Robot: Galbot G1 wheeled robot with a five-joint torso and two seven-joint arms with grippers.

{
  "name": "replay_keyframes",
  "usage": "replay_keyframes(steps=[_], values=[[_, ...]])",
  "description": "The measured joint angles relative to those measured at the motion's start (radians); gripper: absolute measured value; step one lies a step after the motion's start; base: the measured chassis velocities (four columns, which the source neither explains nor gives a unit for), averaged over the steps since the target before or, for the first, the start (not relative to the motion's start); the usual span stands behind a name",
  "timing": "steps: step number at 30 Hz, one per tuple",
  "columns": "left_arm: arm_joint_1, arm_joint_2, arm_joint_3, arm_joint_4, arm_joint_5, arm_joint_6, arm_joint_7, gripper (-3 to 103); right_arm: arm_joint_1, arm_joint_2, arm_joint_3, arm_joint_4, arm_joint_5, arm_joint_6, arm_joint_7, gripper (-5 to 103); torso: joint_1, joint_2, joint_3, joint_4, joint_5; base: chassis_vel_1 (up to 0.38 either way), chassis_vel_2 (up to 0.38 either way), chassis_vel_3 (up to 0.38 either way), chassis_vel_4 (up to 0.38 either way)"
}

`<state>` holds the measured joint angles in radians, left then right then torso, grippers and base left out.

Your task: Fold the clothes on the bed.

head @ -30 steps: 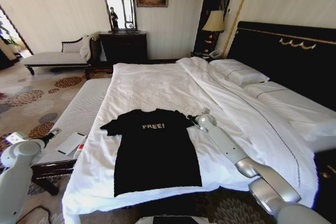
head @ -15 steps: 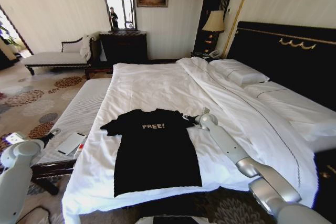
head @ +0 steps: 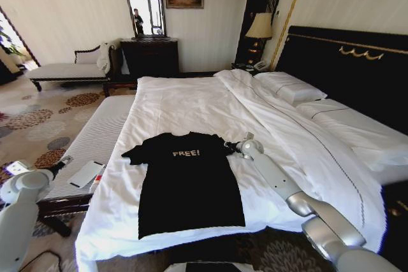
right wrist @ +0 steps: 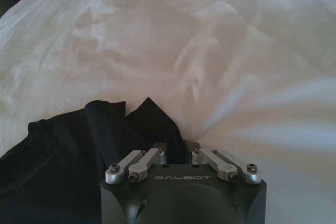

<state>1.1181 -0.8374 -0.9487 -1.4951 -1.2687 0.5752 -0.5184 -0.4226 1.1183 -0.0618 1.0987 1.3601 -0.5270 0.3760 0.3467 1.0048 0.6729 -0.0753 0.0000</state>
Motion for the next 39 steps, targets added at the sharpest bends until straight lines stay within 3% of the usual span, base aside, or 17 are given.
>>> replay_keyframes(steps=[5, 8, 24, 39], values=[[-0.003, 0.002, 0.002, 0.004, 0.002, 0.000, 0.000, 100, -0.009, -0.004, 0.007, 0.017, 0.001, 0.006, -0.001, 4, 0.000, 0.000, 0.000, 0.0000, 0.0000, 0.000, 0.000, 0.000, 0.000], [-0.004, 0.002, 0.003, 0.006, 0.003, 0.000, 0.001, 100, -0.016, -0.006, 0.013, 0.027, 0.001, 0.021, -0.009, 1, 0.000, 0.000, 0.000, 0.0000, 0.0000, 0.000, 0.000, 0.000, 0.000], [-0.014, -0.010, 0.014, 0.014, 0.016, -0.002, 0.004, 100, -0.072, -0.039, 0.085, 0.058, -0.042, 0.139, -0.089, 0, 0.000, 0.000, 0.000, -0.0001, 0.0001, 0.000, 0.000, 0.000, 0.000], [-0.018, -0.022, 0.018, 0.014, 0.018, -0.002, 0.004, 100, -0.118, -0.067, 0.119, 0.093, -0.055, 0.167, -0.047, 0, 0.000, 0.000, 0.000, 0.0001, 0.0001, 0.000, 0.000, 0.000, 0.000]])
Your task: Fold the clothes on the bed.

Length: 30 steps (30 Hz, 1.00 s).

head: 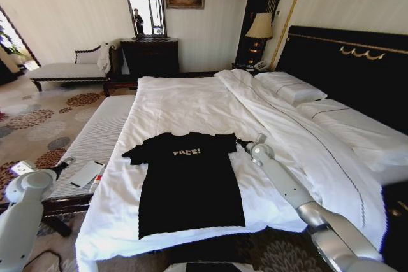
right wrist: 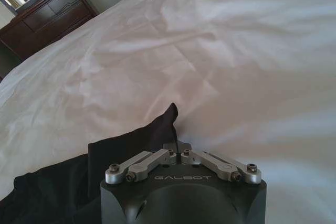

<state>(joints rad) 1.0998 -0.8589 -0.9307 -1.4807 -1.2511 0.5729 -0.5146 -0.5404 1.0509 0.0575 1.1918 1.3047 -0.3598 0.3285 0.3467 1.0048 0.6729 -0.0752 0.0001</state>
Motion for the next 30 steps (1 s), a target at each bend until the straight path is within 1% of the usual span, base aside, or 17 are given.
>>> replay_keyframes(steps=[7, 8, 11, 13, 14, 16, 17, 18, 20, 21, 22, 24, 26, 27, 28, 29, 30], values=[[0.001, -0.009, -0.001, 0.000, 0.000, 0.000, 0.001, 100, -0.055, -0.022, 0.013, 0.060, -0.009, -0.009, 0.017, 0, 0.000, 0.000, 0.000, -0.0003, 0.0000, 0.000, 0.000, 0.000, 0.000], [0.003, -0.011, -0.001, -0.003, -0.002, 0.000, 0.001, 100, -0.064, -0.023, 0.018, 0.070, -0.012, -0.010, 0.023, -2, 0.000, 0.000, 0.000, -0.0003, -0.0001, 0.000, 0.000, 0.000, 0.000], [0.023, -0.013, -0.008, -0.035, -0.044, 0.016, -0.007, 100, -0.093, -0.036, 0.038, 0.114, 0.004, -0.020, 0.048, 14, 0.000, 0.000, 0.000, -0.0003, 0.0001, 0.000, 0.000, 0.000, 0.000], [0.041, -0.012, -0.012, -0.054, -0.062, 0.023, -0.011, 100, -0.107, -0.051, 0.046, 0.145, 0.026, -0.027, 0.061, 14, 0.000, 0.000, 0.000, -0.0003, 0.0000, 0.000, 0.000, 0.000, 0.000], [0.057, -0.010, -0.015, -0.068, -0.070, 0.028, -0.016, 100, -0.115, -0.058, 0.051, 0.162, 0.037, -0.031, 0.067, 19, 0.000, 0.000, 0.000, -0.0006, -0.0002, 0.000, 0.000, 0.000, 0.000], [0.150, 0.012, -0.041, -0.159, -0.131, 0.044, -0.031, 100, -0.167, -0.114, 0.076, 0.269, 0.102, -0.042, 0.093, 30, 0.000, 0.000, 0.000, -0.0001, -0.0001, 0.000, 0.000, 0.000, 0.000], [0.150, 0.012, -0.041, -0.159, -0.131, 0.044, -0.031, 100, -0.167, -0.114, 0.076, 0.269, 0.102, -0.042, 0.093, 30, 0.000, 0.000, 0.000, -0.0001, -0.0001, 0.000, 0.000, 0.000, 0.000], [0.184, 0.019, -0.052, -0.197, -0.165, 0.048, -0.045, 100, -0.193, -0.137, 0.088, 0.315, 0.126, -0.047, 0.101, 36, 0.000, 0.000, 0.000, 0.0001, 0.0001, 0.000, 0.000, 0.000, 0.000], [0.309, 0.038, -0.087, -0.340, -0.280, 0.061, -0.081, 100, -0.283, -0.197, 0.123, 0.451, 0.188, -0.062, 0.120, 46, 0.000, 0.000, 0.000, 0.0001, 0.0000, 0.000, 0.000, 0.000, 0.000], [0.309, 0.038, -0.087, -0.340, -0.280, 0.061, -0.081, 100, -0.283, -0.197, 0.123, 0.451, 0.188, -0.062, 0.120, 46, 0.000, 0.000, 0.000, 0.0001, 0.0000, 0.000, 0.000, 0.000, 0.000], [0.359, 0.043, -0.098, -0.399, -0.313, 0.066, -0.088, 100, -0.329, -0.224, 0.138, 0.508, 0.207, -0.068, 0.128, 46, 0.000, 0.000, 0.000, 0.0000, 0.0002, 0.000, 0.000, 0.000, 0.000], [0.463, 0.042, -0.104, -0.526, -0.364, 0.082, -0.104, 100, -0.414, -0.269, 0.170, 0.612, 0.242, -0.073, 0.153, 57, 0.000, 0.000, 0.000, -0.0006, 0.0003, 0.000, 0.000, 0.000, 0.000], [0.539, 0.024, -0.084, -0.632, -0.385, 0.088, -0.122, 100, -0.474, -0.288, 0.195, 0.685, 0.271, -0.073, 0.180, 68, 0.000, 0.000, 0.000, -0.0005, 0.0002, 0.000, 0.000, 0.000, 0.000], [0.539, 0.024, -0.084, -0.632, -0.385, 0.088, -0.122, 100, -0.474, -0.288, 0.195, 0.685, 0.271, -0.073, 0.180, 68, 0.000, 0.000, 0.000, -0.0005, 0.0002, 0.000, 0.000, 0.000, 0.000], [0.576, 0.008, -0.061, -0.688, -0.390, 0.091, -0.131, 100, -0.501, -0.290, 0.206, 0.712, 0.278, -0.073, 0.192, 73, 0.000, 0.000, 0.000, -0.0004, 0.0002, 0.000, 0.000, 0.000, 0.000], [0.600, -0.004, -0.045, -0.725, -0.393, 0.093, -0.140, 100, -0.519, -0.290, 0.213, 0.732, 0.280, -0.072, 0.200, 73, 0.000, 0.000, 0.000, -0.0003, 0.0001, 0.000, 0.000, 0.000, 0.000], [0.637, -0.024, -0.014, -0.780, -0.393, 0.096, -0.146, 100, -0.545, -0.288, 0.225, 0.764, 0.281, -0.069, 0.213, 79, 0.000, 0.000, 0.000, -0.0001, 0.0001, 0.000, 0.000, 0.000, 0.000]])
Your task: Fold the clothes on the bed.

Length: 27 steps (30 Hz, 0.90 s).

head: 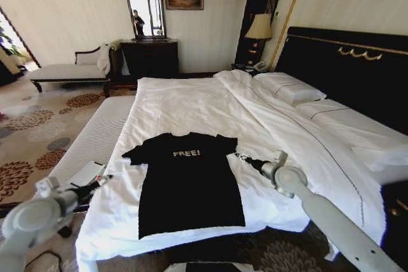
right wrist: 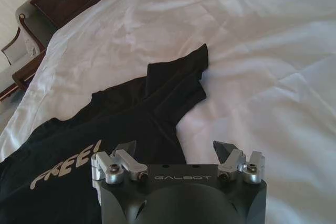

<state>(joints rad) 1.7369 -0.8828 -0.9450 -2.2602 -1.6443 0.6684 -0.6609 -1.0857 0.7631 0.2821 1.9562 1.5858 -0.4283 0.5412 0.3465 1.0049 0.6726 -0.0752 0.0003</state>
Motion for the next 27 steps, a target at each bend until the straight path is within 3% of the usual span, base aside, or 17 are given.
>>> replay_keyframes(steps=[5, 6, 9, 12, 22, 27], values=[[0.067, -0.030, 0.057, -0.042, 0.053, 0.007, 0.000, 100, -0.039, 0.009, 0.016, 0.053, -0.008, 0.009, 0.019, 95, 0.000, 0.000, 0.000, -0.0001, 0.0002, 0.000, 0.000, 0.000, 0.000], [0.109, -0.038, 0.085, -0.042, 0.108, 0.006, 0.024, 100, -0.053, 0.011, 0.024, 0.076, -0.016, 0.014, 0.025, 98, 0.000, 0.000, 0.000, 0.0000, -0.0001, 0.000, 0.000, 0.000, 0.000], [0.135, -0.042, 0.101, -0.036, 0.159, 0.002, 0.049, 100, -0.058, 0.013, 0.032, 0.088, -0.020, 0.016, 0.029, 100, 0.000, 0.000, 0.000, 0.0001, -0.0002, 0.000, 0.000, 0.000, 0.000], [0.164, -0.049, 0.137, -0.025, 0.263, -0.020, 0.113, 100, -0.057, 0.014, 0.038, 0.098, -0.025, 0.017, 0.044, 100, 0.000, 0.000, 0.000, 0.0001, -0.0003, 0.000, 0.000, 0.000, 0.000], [0.145, -0.056, 0.202, -0.014, 0.338, -0.039, 0.160, 103, -0.055, 0.023, 0.037, 0.083, -0.055, 0.019, 0.054, 100, 0.000, 0.000, 0.000, -0.0001, -0.0002, 0.000, 0.000, 0.000, 0.000], [0.122, -0.068, 0.257, 0.006, 0.389, -0.047, 0.185, 95, -0.045, 0.027, 0.031, 0.069, -0.059, 0.020, 0.055, 100, 0.000, 0.000, 0.000, 0.0000, -0.0002, 0.000, 0.000, 0.000, 0.000]])
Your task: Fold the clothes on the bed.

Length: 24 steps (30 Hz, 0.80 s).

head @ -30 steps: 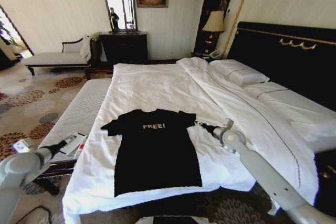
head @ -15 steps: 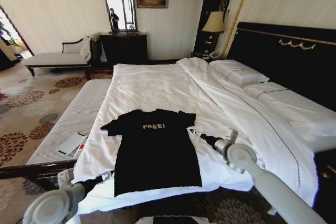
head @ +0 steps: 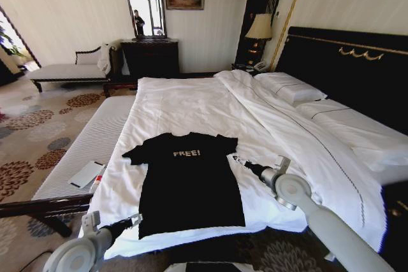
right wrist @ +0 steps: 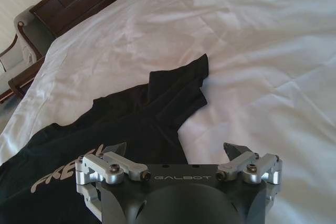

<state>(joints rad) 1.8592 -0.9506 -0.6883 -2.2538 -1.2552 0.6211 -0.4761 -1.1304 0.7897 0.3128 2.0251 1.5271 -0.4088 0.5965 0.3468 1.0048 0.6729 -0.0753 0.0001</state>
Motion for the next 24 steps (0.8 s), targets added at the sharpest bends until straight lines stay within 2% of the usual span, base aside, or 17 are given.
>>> replay_keyframes(steps=[3, 4, 6, 9, 11, 15, 17, 21, 23, 24], values=[[-0.009, -0.002, 0.026, 0.013, 0.026, -0.005, 0.010, 90, 0.004, 0.002, -0.003, -0.006, -0.001, 0.000, 0.001, 100, 0.000, 0.000, 0.000, 0.0000, 0.0000, 0.000, 0.000, 0.000, 0.000], [-0.018, -0.004, 0.049, 0.026, 0.049, -0.011, 0.022, 80, 0.007, 0.002, -0.007, -0.010, -0.001, 0.000, 0.002, 100, 0.000, 0.000, 0.000, 0.0000, 0.0000, 0.000, 0.000, 0.000, 0.000], [-0.020, -0.004, 0.059, 0.029, 0.061, -0.014, 0.030, 80, 0.009, 0.002, -0.008, -0.011, -0.001, 0.000, 0.003, 100, 0.000, 0.000, 0.000, 0.0000, -0.0001, 0.000, 0.000, 0.000, 0.000], [-0.020, -0.003, 0.072, 0.028, 0.083, -0.021, 0.048, 62, 0.014, 0.000, -0.010, -0.017, -0.001, -0.001, 0.004, 100, 0.000, 0.000, 0.000, 0.0000, -0.0001, 0.000, 0.000, 0.000, 0.000], [-0.019, -0.001, 0.072, 0.027, 0.086, -0.022, 0.051, 62, 0.015, 0.000, -0.011, -0.019, -0.001, -0.001, 0.005, 100, 0.000, 0.000, 0.000, 0.0000, -0.0001, 0.000, 0.000, 0.000, 0.000], [-0.013, 0.007, 0.072, 0.025, 0.110, -0.029, 0.063, 41, 0.020, 0.002, -0.014, -0.022, -0.002, -0.002, 0.007, 100, 0.000, 0.000, 0.000, 0.0000, -0.0001, 0.000, 0.000, 0.000, 0.000], [-0.012, 0.007, 0.073, 0.025, 0.114, -0.031, 0.064, 41, 0.020, 0.002, -0.014, -0.022, -0.002, -0.002, 0.007, 100, 0.000, 0.000, 0.000, 0.0000, 0.0000, 0.000, 0.000, 0.000, 0.000], [-0.001, 0.007, 0.077, 0.025, 0.132, -0.039, 0.068, 19, 0.020, 0.005, -0.015, -0.029, -0.010, -0.002, 0.007, 100, 0.000, 0.000, 0.000, 0.0000, -0.0001, 0.000, 0.000, 0.000, 0.000], [0.001, 0.007, 0.077, 0.025, 0.134, -0.039, 0.068, 19, 0.020, 0.006, -0.015, -0.030, -0.011, -0.002, 0.007, 100, 0.000, 0.000, 0.000, 0.0000, -0.0001, 0.000, 0.000, 0.000, 0.000], [0.004, 0.008, 0.077, 0.024, 0.140, -0.041, 0.068, 9, 0.020, 0.006, -0.016, -0.031, -0.012, -0.002, 0.007, 100, 0.000, 0.000, 0.000, 0.0000, -0.0001, 0.000, 0.000, 0.000, 0.000]])
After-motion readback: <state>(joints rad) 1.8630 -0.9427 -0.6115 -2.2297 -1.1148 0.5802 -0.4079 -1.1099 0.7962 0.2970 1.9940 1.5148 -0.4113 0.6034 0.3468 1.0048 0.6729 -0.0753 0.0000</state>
